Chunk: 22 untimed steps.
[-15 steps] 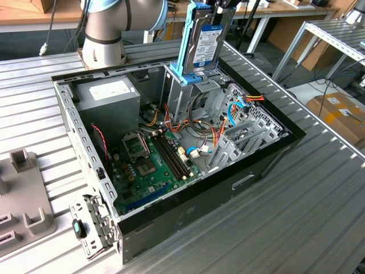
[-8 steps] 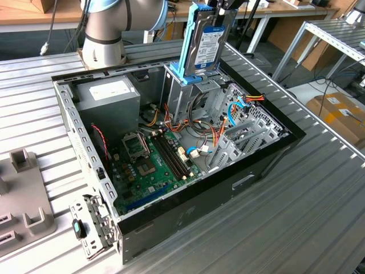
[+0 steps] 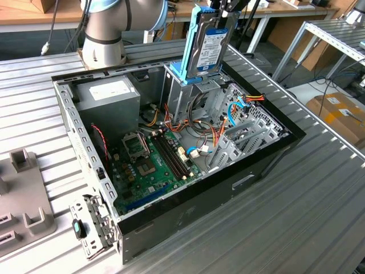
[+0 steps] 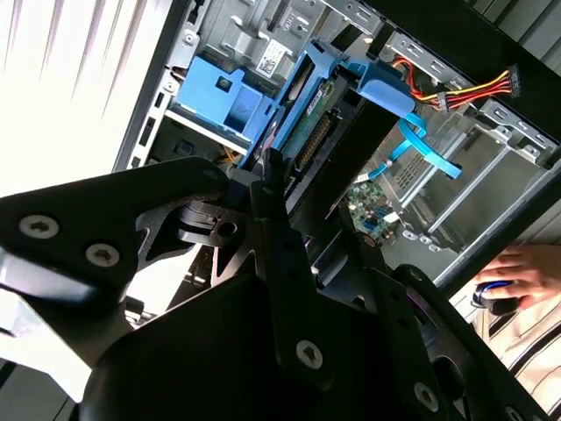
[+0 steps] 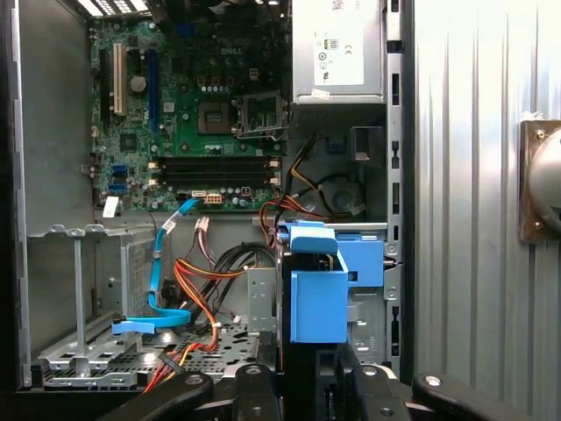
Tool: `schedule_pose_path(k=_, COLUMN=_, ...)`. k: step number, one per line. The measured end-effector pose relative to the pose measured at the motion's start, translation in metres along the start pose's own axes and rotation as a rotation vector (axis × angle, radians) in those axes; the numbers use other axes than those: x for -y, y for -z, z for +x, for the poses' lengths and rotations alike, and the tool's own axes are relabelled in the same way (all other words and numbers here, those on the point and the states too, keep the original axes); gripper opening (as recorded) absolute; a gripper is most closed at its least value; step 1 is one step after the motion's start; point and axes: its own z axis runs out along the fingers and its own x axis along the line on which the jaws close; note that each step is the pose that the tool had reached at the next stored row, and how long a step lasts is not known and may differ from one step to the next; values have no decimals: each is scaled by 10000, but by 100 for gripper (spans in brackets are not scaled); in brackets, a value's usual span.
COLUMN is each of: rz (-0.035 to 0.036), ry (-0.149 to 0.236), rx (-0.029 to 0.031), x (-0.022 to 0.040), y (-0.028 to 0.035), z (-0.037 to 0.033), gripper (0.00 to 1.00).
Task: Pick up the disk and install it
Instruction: 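Pick up the disk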
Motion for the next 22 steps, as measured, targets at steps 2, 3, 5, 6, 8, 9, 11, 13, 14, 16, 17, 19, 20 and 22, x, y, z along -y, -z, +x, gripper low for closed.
schedule_pose_path(k=2, rz=1, ry=0, rx=-7, x=0, y=-1, z=14, gripper=35)
schedule_pose_path(k=3, rz=1, ry=0, rx=-8, x=0, y=-1, z=17, gripper=35)
schedule_pose_path(k=5, rz=0, ry=0, rx=-13, x=0, y=-1, z=22, gripper=35)
schedule_pose_path(k=6, rz=0, ry=0, rx=-16, x=0, y=-1, z=26, gripper=35)
schedule_pose_path(k=8, rz=1, ry=0, rx=-23, x=0, y=-1, z=31, gripper=35)
schedule_pose_path(k=9, rz=1, ry=0, rx=-26, x=0, y=-1, z=34, gripper=35)
schedule_pose_path(k=11, rz=0, ry=0, rx=-31, x=0, y=-1, z=41, gripper=35)
schedule_pose_path(k=13, rz=1, ry=1, rx=-33, x=1, y=-1, z=49, gripper=35)
schedule_pose_path(k=14, rz=1, ry=1, rx=-35, x=1, y=-1, z=54, gripper=35)
schedule_pose_path(k=16, rz=1, ry=0, rx=-36, x=1, y=-1, z=63, gripper=35)
schedule_pose_path(k=17, rz=1, ry=0, rx=-36, x=1, y=-1, z=65, gripper=35)
schedule_pose_path(k=19, rz=1, ry=1, rx=-35, x=1, y=-1, z=75, gripper=35)
schedule_pose_path(k=20, rz=1, ry=0, rx=-36, x=1, y=-1, z=78, gripper=35)
schedule_pose_path(k=22, rz=1, ry=0, rx=-36, x=1, y=-1, z=85, gripper=35)
